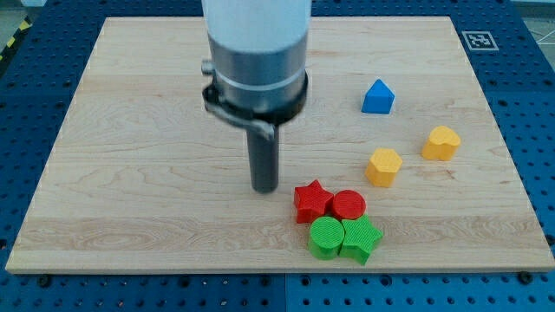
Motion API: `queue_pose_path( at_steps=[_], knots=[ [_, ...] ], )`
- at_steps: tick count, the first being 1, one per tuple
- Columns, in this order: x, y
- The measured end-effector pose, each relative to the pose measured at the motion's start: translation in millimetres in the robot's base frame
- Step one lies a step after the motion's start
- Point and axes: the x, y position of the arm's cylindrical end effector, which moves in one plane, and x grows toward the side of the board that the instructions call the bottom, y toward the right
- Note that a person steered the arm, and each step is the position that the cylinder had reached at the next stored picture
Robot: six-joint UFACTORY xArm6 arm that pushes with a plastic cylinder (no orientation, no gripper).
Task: Push blue cube along with blue triangle a bit right
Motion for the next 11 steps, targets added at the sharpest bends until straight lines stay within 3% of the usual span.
queue_pose_path(
  at_steps=[3, 4, 5, 9, 11],
  knots=[
    [-116.1, -6.8],
    [-133.1, 18.0],
    [-133.1, 69.7],
    [-118.9, 71.1],
    [-117.6, 145.2]
  ],
)
